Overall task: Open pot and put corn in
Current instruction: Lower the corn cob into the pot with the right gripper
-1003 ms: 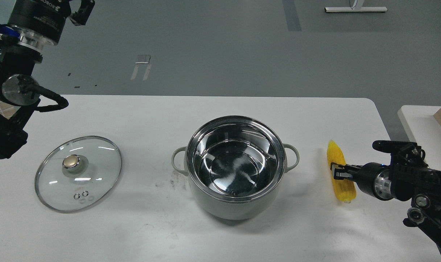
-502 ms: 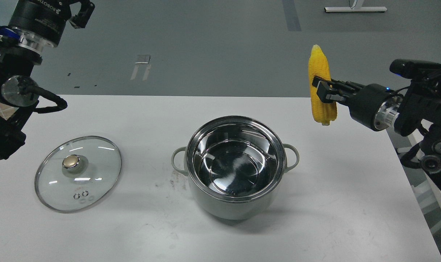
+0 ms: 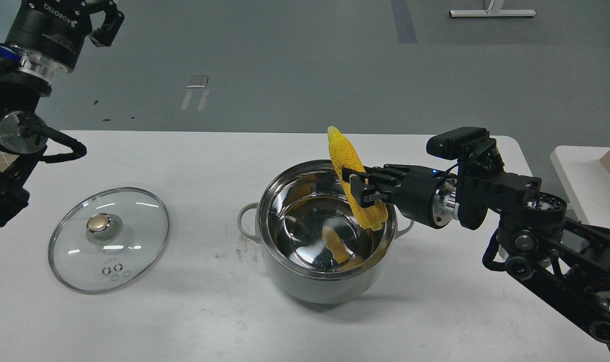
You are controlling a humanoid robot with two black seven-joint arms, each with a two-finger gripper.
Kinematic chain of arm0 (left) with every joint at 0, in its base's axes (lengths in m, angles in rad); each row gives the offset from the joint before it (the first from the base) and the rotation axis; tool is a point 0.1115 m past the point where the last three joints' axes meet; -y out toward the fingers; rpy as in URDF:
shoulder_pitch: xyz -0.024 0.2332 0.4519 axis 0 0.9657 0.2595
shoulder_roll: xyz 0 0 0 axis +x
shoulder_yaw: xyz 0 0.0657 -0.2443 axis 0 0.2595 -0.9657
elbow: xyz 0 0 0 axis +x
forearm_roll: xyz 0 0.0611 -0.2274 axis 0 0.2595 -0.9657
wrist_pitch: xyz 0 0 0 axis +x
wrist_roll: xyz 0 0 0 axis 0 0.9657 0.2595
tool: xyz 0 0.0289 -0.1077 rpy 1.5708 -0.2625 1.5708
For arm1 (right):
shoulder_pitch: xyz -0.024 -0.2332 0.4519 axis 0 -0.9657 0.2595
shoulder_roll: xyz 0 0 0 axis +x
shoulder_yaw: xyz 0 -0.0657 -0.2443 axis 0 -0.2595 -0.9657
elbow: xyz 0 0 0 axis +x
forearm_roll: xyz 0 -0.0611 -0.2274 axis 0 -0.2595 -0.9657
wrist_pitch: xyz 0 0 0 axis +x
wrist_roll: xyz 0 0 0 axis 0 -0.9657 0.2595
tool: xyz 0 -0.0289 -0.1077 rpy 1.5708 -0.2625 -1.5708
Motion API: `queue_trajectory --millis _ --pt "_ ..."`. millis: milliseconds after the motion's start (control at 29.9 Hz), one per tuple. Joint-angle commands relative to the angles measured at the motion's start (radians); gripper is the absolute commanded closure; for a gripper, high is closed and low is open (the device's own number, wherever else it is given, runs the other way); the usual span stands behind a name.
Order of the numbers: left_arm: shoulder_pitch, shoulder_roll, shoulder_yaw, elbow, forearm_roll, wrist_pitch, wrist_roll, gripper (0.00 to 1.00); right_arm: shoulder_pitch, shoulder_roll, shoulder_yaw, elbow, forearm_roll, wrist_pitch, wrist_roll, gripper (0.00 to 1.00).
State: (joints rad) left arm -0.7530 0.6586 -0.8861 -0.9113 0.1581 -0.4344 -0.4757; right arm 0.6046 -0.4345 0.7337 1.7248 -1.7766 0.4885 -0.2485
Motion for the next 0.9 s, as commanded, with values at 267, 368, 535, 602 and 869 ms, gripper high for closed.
queue_trajectory --millis 267,368,535,602,869 --pt "0.027 0.030 -0.007 -0.011 -0.009 -0.003 -0.001 0.02 0.018 0.075 -0.077 -0.014 0.000 0.000 0.000 0.56" --pt "0.027 0.035 -0.007 -0.011 -0.009 -0.007 -0.003 0.02 0.018 0.099 -0.091 -0.028 -0.003 0.000 0.000 0.28" --pt "0.027 0.032 -0.007 -0.011 -0.011 -0.010 -0.004 0.02 0.009 0.092 -0.094 -0.027 0.002 0.000 0.000 0.00" --pt "0.027 0.024 -0.007 -0.011 -0.011 -0.010 -0.004 0.02 0.006 0.092 -0.096 -0.024 0.002 0.000 0.000 0.00" --pt "0.049 0.035 -0.007 -0.024 -0.011 -0.009 -0.004 0.02 0.007 0.102 -0.082 -0.024 -0.001 0.000 0.000 0.00"
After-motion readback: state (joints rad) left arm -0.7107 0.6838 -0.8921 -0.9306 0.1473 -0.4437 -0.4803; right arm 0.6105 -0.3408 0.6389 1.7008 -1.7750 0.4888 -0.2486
